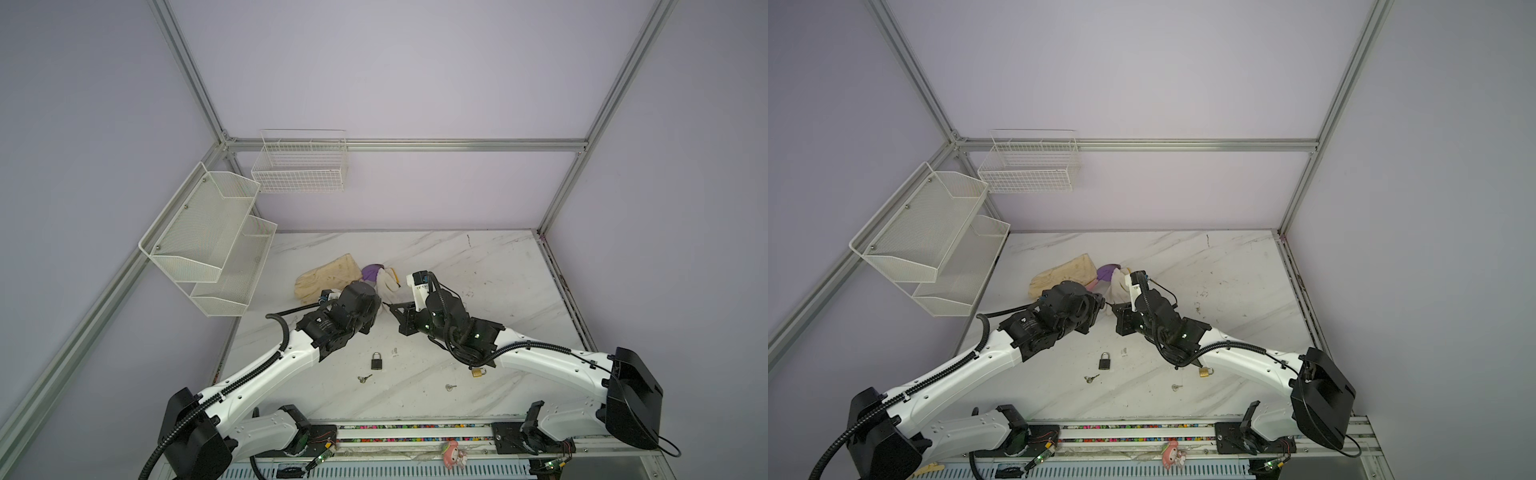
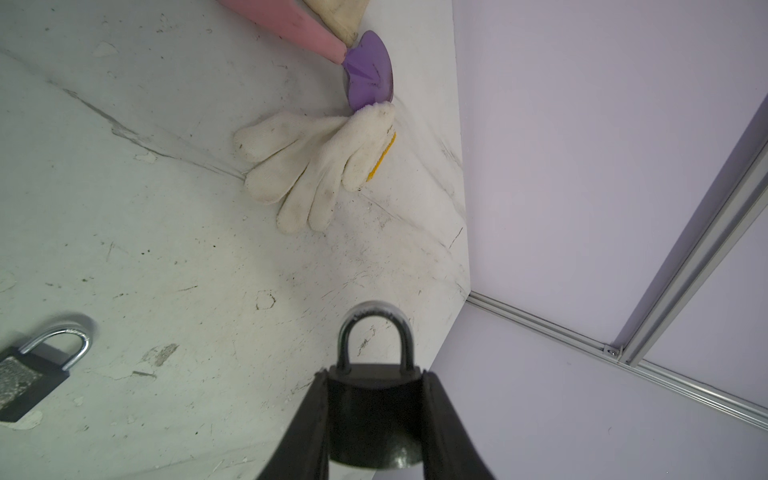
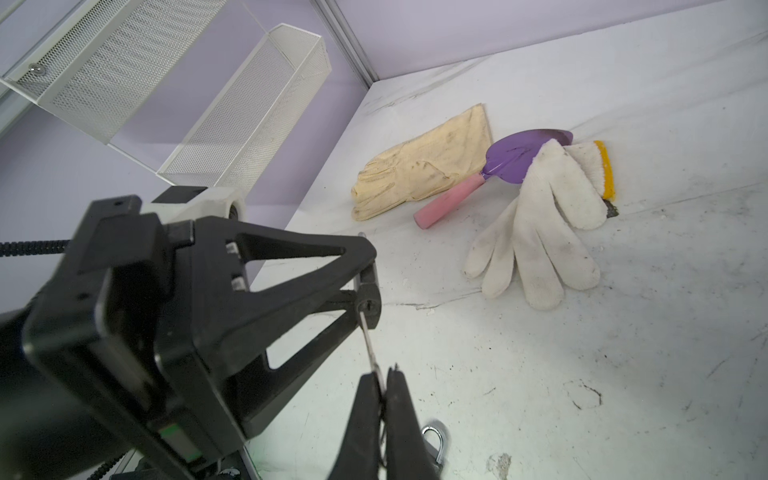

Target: Unlock with the key

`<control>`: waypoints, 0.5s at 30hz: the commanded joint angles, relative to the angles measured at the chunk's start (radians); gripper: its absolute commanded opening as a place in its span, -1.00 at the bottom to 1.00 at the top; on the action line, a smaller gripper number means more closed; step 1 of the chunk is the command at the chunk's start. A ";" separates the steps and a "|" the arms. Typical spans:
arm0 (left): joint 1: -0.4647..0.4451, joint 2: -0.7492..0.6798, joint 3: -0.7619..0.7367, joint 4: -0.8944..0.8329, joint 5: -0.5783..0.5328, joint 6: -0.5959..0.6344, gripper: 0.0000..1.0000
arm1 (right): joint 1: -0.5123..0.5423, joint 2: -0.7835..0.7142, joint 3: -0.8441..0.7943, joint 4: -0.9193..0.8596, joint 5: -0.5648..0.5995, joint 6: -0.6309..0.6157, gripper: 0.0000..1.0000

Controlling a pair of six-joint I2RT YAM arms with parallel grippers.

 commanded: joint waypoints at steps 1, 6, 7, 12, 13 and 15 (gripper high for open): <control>0.010 -0.038 -0.019 0.044 0.021 -0.013 -1.00 | -0.003 -0.018 -0.021 0.048 -0.006 -0.031 -1.00; 0.016 -0.045 -0.024 0.048 0.026 -0.016 -1.00 | -0.003 -0.009 -0.034 0.087 -0.020 -0.035 -1.00; 0.015 -0.045 -0.025 0.047 0.027 -0.015 -1.00 | -0.003 -0.009 -0.036 0.091 -0.014 -0.036 -1.00; 0.016 -0.048 -0.028 0.058 0.038 -0.017 -1.00 | -0.003 -0.006 -0.022 0.117 0.016 -0.047 -1.00; 0.015 -0.049 -0.027 0.058 0.038 -0.016 -1.00 | -0.003 -0.006 -0.017 0.113 0.028 -0.049 -1.00; 0.016 -0.051 -0.030 0.060 0.034 -0.018 -1.00 | -0.004 0.021 -0.003 0.092 0.055 -0.055 -1.00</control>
